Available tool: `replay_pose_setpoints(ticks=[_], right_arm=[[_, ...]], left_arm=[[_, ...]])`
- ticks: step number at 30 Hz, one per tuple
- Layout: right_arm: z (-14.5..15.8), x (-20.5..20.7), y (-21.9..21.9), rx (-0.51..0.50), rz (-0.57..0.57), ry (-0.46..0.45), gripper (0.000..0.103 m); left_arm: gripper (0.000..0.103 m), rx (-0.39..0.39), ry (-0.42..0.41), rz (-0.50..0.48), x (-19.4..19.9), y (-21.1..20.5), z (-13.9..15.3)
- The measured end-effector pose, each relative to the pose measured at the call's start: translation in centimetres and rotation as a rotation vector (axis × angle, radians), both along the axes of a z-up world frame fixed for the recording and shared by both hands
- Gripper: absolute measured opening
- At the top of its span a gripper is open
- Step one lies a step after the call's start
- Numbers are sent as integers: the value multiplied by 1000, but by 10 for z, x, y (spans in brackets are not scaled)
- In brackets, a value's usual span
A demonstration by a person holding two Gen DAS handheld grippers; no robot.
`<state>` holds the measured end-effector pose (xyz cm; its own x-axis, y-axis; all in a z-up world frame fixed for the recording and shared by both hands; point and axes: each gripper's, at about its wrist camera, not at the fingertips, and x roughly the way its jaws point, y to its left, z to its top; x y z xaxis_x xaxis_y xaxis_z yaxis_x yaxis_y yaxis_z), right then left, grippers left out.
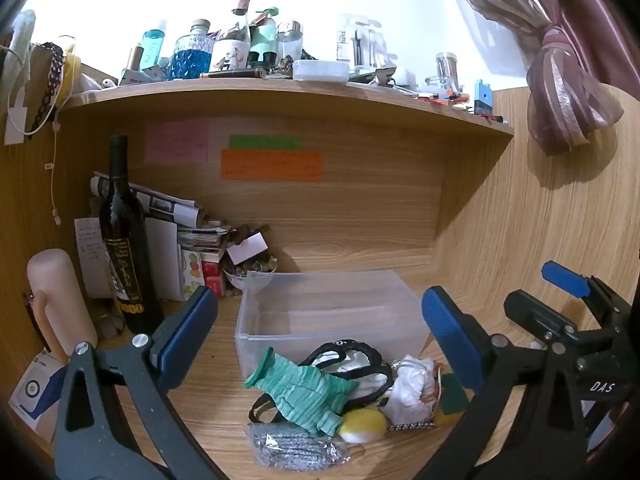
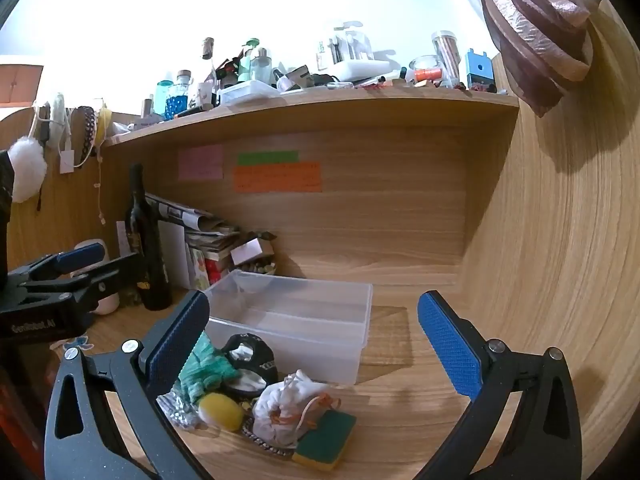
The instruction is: Organize soft objects
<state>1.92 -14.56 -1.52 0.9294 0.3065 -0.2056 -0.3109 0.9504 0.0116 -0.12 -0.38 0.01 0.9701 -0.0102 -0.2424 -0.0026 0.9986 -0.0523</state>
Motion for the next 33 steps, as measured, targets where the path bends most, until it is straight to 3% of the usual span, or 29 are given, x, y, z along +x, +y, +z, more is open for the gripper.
replay_pose_setpoints(ticks=[33], right_arm=[[8,-1,9,29,7,-24,103]], left_arm=[[103,50,-41,35,-2,2,0]])
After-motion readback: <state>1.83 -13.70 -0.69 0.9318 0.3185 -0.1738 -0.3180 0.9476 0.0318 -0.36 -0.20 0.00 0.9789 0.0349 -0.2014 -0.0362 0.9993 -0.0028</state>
